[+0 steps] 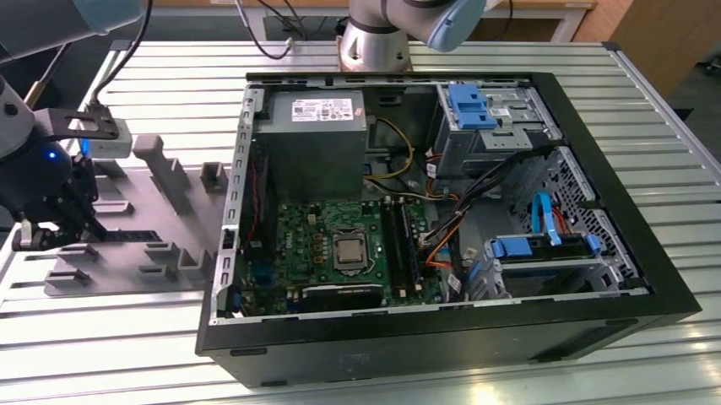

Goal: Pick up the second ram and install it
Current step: 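Pick up the second ram and move it above second insertion slot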

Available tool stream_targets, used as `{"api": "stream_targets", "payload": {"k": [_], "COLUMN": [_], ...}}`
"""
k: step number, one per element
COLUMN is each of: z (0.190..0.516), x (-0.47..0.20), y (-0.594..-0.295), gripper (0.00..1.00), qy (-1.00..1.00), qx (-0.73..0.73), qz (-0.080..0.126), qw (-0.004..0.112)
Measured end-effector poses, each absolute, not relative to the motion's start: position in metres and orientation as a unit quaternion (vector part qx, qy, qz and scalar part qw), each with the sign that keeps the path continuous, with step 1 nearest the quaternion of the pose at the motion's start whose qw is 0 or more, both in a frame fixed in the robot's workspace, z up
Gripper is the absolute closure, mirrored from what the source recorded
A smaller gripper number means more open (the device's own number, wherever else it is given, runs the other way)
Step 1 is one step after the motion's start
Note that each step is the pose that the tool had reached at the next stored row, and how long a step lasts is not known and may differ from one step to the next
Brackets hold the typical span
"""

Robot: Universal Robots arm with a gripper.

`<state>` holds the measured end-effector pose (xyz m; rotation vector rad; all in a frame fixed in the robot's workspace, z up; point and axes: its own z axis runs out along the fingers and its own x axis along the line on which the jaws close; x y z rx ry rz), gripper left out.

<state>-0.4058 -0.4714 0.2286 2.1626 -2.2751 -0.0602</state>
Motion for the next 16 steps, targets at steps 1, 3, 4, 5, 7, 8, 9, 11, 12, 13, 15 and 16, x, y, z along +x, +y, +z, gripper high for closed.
{"api": "stream_targets", "payload": {"k": [1, 3, 4, 5, 7, 8, 9, 11, 12, 13, 15, 16], "z": [0.229, 0.229, 0.229, 0.23, 0.232, 0.234, 0.235, 0.239, 0.241, 0.243, 0.246, 0.248], "x": [-0.406, -0.406, -0.406, -0.406, -0.406, -0.406, -0.406, -0.406, -0.406, -0.406, -0.406, -0.406], "y": [-0.471, -0.471, -0.471, -0.471, -0.471, -0.471, -0.471, -0.471, -0.471, -0.471, -0.471, -0.471], "gripper": [0.86, 0.86, 0.86, 0.86, 0.86, 0.86, 0.86, 0.86, 0.86, 0.86, 0.86, 0.86], "qy": [-0.725, -0.725, -0.725, -0.725, -0.725, -0.725, -0.725, -0.725, -0.725, -0.725, -0.725, -0.725], "qx": [0.689, 0.689, 0.689, 0.689, 0.689, 0.689, 0.689, 0.689, 0.689, 0.689, 0.689, 0.689], "qz": [-0.019, -0.019, -0.019, -0.019, -0.019, -0.019, -0.019, -0.019, -0.019, -0.019, -0.019, -0.019], "qw": [0.001, 0.001, 0.001, 0.001, 0.001, 0.001, 0.001, 0.001, 0.001, 0.001, 0.001, 0.001]}}
